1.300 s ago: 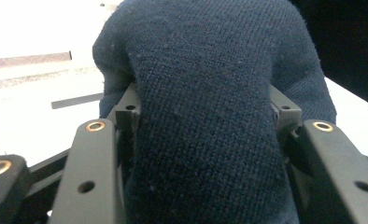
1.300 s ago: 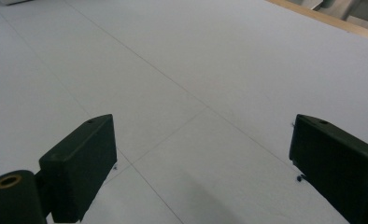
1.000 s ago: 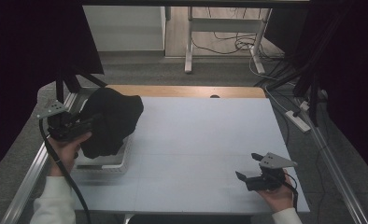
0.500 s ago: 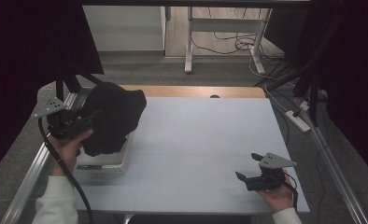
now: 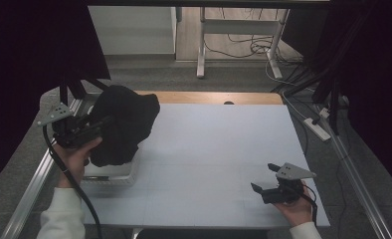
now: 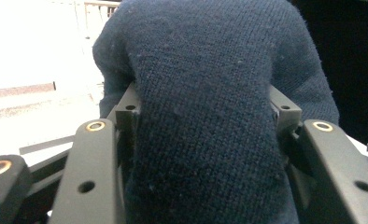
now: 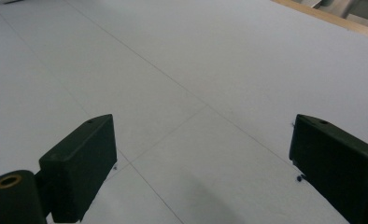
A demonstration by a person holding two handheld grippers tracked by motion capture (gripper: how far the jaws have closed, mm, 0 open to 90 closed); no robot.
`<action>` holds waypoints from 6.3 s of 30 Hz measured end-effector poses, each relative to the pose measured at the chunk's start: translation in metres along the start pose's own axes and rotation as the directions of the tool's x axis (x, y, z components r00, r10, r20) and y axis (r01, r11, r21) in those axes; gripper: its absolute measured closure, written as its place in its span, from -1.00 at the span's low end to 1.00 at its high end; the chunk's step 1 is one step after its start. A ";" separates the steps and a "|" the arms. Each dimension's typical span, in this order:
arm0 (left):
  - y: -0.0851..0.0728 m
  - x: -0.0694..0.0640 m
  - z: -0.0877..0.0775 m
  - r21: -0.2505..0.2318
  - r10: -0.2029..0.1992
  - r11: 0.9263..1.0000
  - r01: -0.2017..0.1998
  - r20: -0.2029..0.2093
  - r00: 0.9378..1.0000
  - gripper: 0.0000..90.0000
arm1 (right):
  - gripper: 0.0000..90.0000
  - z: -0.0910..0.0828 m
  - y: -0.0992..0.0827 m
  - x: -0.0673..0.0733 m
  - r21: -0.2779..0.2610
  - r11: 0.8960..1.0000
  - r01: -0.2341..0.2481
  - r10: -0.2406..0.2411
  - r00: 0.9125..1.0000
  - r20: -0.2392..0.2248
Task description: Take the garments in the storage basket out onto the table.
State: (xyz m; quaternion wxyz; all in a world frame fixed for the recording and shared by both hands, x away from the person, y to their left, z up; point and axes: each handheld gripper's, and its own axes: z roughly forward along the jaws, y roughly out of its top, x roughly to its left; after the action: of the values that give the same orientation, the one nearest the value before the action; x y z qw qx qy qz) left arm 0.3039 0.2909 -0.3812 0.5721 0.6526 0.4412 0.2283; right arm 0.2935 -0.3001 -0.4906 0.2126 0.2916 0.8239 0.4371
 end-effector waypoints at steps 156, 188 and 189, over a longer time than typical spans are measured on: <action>-0.028 -0.144 0.163 0.221 0.066 0.964 -0.145 0.330 0.942 0.02 | -0.84 -0.004 -0.002 -0.003 -0.006 1.000 -0.008 0.009 1.000 0.003; -0.090 -0.159 0.207 0.413 0.094 0.881 -0.231 0.327 0.940 -0.02 | -0.84 -0.003 -0.003 -0.002 -0.002 1.000 -0.007 0.007 1.000 0.004; -0.090 -0.160 0.207 0.412 0.095 0.881 -0.232 0.327 0.940 -0.03 | -0.84 -0.003 -0.003 -0.002 -0.002 1.000 -0.007 0.007 1.000 0.003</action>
State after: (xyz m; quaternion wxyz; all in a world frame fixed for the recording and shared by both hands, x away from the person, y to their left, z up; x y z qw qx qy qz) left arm 0.3609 0.0404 -0.4832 0.4458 0.8279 0.3333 0.0689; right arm 0.2924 -0.3050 -0.4911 0.2126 0.2948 0.8221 0.4382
